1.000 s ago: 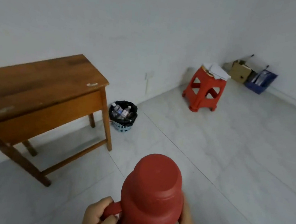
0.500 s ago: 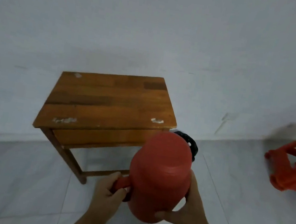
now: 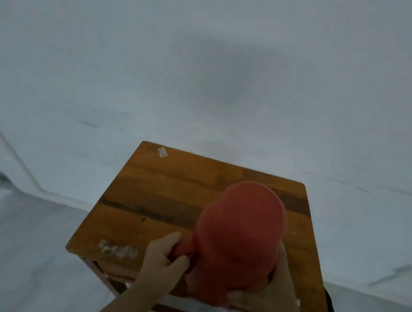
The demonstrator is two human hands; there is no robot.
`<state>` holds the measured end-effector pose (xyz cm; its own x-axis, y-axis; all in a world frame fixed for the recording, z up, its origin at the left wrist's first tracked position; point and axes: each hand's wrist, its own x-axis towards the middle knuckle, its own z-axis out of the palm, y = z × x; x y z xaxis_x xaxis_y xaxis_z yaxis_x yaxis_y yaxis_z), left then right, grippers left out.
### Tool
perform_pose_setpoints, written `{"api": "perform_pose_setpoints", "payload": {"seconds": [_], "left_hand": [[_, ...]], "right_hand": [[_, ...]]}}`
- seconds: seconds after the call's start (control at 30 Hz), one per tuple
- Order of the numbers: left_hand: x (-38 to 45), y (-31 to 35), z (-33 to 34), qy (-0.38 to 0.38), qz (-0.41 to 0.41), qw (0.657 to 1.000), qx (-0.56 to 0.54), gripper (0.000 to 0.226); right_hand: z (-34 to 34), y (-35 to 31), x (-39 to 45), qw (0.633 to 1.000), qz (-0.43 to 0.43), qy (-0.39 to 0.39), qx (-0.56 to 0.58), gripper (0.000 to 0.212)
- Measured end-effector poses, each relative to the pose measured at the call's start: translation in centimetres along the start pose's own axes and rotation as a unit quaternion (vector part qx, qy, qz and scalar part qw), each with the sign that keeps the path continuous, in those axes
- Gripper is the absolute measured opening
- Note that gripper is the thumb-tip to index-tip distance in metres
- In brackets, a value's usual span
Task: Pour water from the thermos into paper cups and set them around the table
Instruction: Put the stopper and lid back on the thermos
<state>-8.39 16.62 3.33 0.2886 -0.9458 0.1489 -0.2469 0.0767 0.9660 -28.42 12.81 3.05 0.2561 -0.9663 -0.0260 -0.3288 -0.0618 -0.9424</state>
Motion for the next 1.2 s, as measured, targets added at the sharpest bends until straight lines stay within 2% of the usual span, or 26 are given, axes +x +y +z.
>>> {"api": "perform_pose_setpoints", "payload": {"seconds": [0.13, 0.23, 0.3, 0.47, 0.53, 0.63, 0.83, 1.0, 1.1, 1.2], "left_hand": [[8.6, -1.5, 0.2, -0.035, 0.047, 0.998, -0.009, 0.017], [13.7, -2.4, 1.0, -0.050, 0.040, 0.998, -0.002, 0.015], [16.4, -3.1, 1.6, -0.050, 0.042, 0.998, 0.006, 0.022], [21.3, -4.3, 4.2, -0.042, 0.036, 0.998, 0.017, 0.023], [22.9, -4.8, 5.0, -0.039, 0.035, 0.998, 0.018, 0.017], [25.2, -5.4, 6.0, -0.037, 0.023, 0.999, 0.017, 0.024], [27.9, -6.5, 6.9, -0.038, 0.002, 0.999, 0.020, 0.015], [29.3, -7.5, 6.1, -0.051, -0.018, 0.998, 0.036, 0.027], [29.6, -7.4, 5.6, -0.058, -0.035, 0.996, 0.059, 0.010], [29.9, -7.2, 5.0, -0.097, -0.053, 0.993, 0.043, 0.007]], "right_hand": [[0.6, -0.9, 7.4, 0.999, -0.004, 0.041, 0.002, 0.128], [0.5, -1.2, 11.9, 0.999, -0.007, 0.046, -0.014, 0.122], [0.3, -0.9, 14.5, 0.999, 0.005, 0.042, -0.023, 0.119], [-0.4, -0.1, 20.2, 1.000, 0.014, 0.023, 0.001, 0.111], [-0.8, 0.3, 22.2, 0.999, 0.022, 0.023, 0.014, 0.112], [-1.3, 1.5, 24.9, 0.999, 0.029, 0.018, 0.028, 0.116], [-0.9, 4.0, 27.4, 0.998, 0.029, 0.045, 0.032, 0.115], [1.0, 4.9, 27.7, 0.996, 0.011, 0.089, 0.022, 0.117], [2.1, 5.2, 27.3, 0.994, 0.011, 0.110, 0.024, 0.120], [2.4, 4.5, 27.1, 0.995, 0.013, 0.103, 0.012, 0.114]]}}
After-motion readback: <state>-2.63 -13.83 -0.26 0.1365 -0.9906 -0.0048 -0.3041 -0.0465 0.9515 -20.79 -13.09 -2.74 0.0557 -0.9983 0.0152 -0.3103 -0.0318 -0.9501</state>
